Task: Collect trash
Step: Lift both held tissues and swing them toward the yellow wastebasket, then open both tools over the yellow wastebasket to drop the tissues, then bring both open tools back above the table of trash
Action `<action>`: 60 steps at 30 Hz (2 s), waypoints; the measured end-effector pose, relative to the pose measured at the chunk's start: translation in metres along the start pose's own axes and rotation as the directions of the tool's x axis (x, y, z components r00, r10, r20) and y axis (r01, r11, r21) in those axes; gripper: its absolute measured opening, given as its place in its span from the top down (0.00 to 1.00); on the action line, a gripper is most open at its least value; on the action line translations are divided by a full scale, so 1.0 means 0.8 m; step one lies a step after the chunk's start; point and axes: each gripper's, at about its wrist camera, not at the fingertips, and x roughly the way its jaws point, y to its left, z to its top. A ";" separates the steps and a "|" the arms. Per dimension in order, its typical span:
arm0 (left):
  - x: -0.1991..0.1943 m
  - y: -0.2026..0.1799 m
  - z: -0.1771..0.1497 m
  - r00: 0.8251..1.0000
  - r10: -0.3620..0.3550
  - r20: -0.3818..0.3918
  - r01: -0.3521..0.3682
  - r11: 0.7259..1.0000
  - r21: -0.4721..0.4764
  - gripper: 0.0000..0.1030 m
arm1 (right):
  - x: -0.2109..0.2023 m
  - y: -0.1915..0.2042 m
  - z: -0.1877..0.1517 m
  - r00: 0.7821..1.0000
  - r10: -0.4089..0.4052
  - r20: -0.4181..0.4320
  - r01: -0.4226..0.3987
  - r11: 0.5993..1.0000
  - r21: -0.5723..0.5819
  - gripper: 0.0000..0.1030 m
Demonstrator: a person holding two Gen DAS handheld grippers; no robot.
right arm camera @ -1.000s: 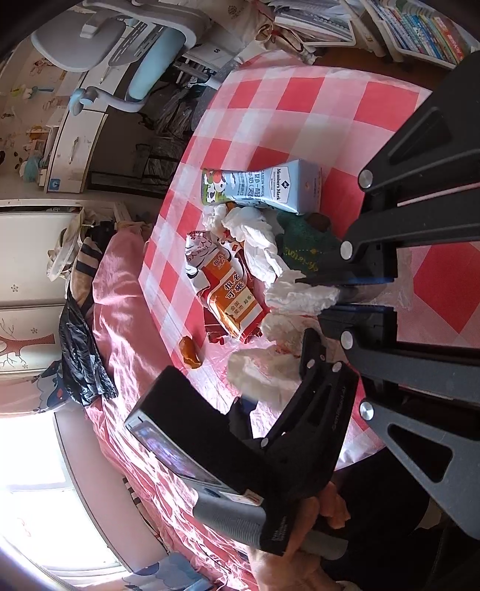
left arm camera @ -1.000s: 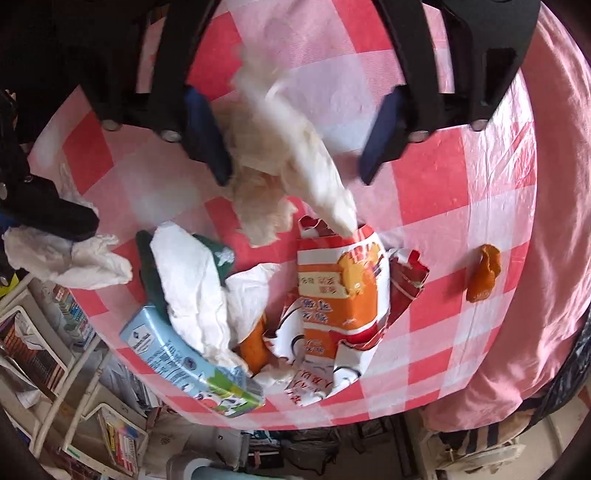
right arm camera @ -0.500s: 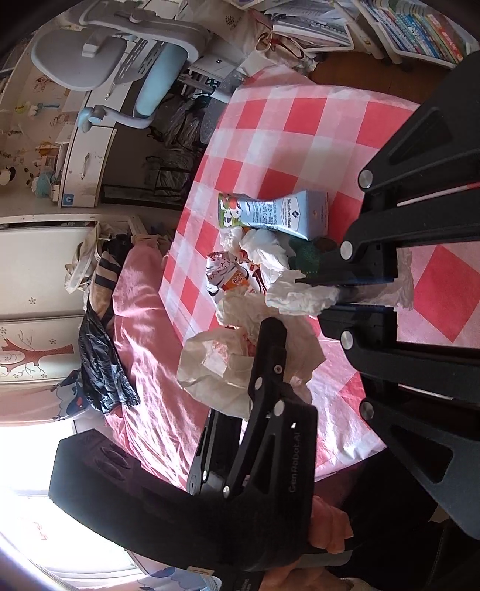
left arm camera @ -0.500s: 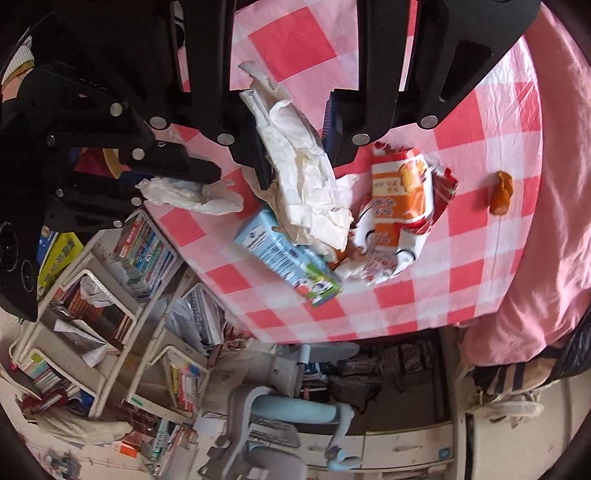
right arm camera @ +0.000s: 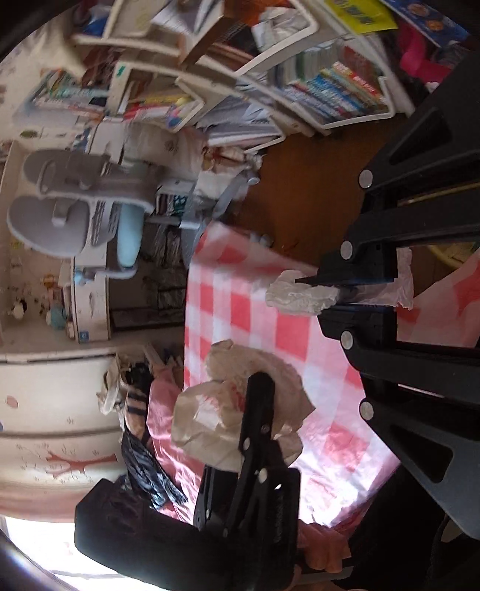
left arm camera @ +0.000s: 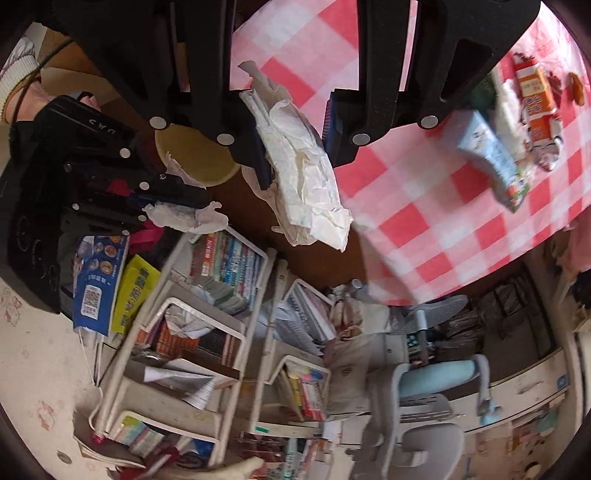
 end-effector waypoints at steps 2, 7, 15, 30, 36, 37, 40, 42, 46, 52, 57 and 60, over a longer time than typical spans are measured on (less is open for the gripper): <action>0.032 -0.033 0.007 0.999 -0.019 -0.042 0.021 0.999 0.048 0.76 | -0.004 -0.033 -0.028 0.999 -0.036 -0.023 0.037 0.998 0.049 0.92; 0.122 -0.108 0.014 0.981 -0.033 -0.190 0.064 0.985 0.159 0.76 | 0.019 -0.107 -0.108 0.992 -0.065 -0.109 0.086 0.976 0.200 0.92; 0.283 -0.224 -0.017 0.886 0.050 -0.460 0.119 0.937 0.330 0.61 | 0.070 -0.179 -0.206 0.973 -0.072 -0.220 0.152 0.915 0.373 0.58; 0.149 -0.136 -0.007 0.949 0.286 -0.129 -0.256 0.943 0.212 0.11 | 0.030 -0.121 -0.146 0.980 -0.168 -0.108 0.186 0.963 0.193 0.35; 0.027 -0.035 -0.020 0.887 0.461 -0.012 -0.460 0.887 0.052 0.07 | 0.022 -0.001 -0.036 0.994 -0.106 0.014 0.107 0.990 -0.095 0.24; 0.010 -0.016 -0.025 0.880 0.474 -0.012 -0.474 0.880 0.019 0.07 | 0.020 0.021 -0.019 0.995 -0.096 0.025 0.099 0.984 -0.146 0.22; -0.035 0.038 -0.042 0.863 0.504 0.000 -0.503 0.861 -0.077 0.07 | 0.019 0.076 0.021 0.998 -0.052 0.037 0.060 0.967 -0.246 0.15; -0.059 0.073 -0.057 0.854 0.521 0.002 -0.515 0.845 -0.140 0.07 | 0.019 0.109 0.040 0.998 -0.045 0.041 0.055 0.953 -0.298 0.12; -0.106 0.135 -0.086 0.829 0.559 0.001 -0.544 0.808 -0.227 0.07 | 0.033 0.164 0.063 0.999 0.010 0.032 0.000 0.950 -0.314 0.10; -0.149 0.198 -0.130 0.796 0.605 -0.013 -0.577 0.752 -0.318 0.07 | 0.084 0.217 0.057 0.999 0.027 -0.041 -0.036 0.964 -0.263 0.10; -0.171 0.223 -0.144 0.798 0.603 0.000 -0.562 0.744 -0.362 0.07 | 0.103 0.239 0.058 0.998 -0.003 -0.061 -0.014 0.960 -0.280 0.10; -0.178 0.230 -0.146 0.814 0.581 0.004 -0.535 0.752 -0.384 0.07 | 0.105 0.237 0.059 0.999 -0.007 -0.053 -0.007 0.964 -0.265 0.10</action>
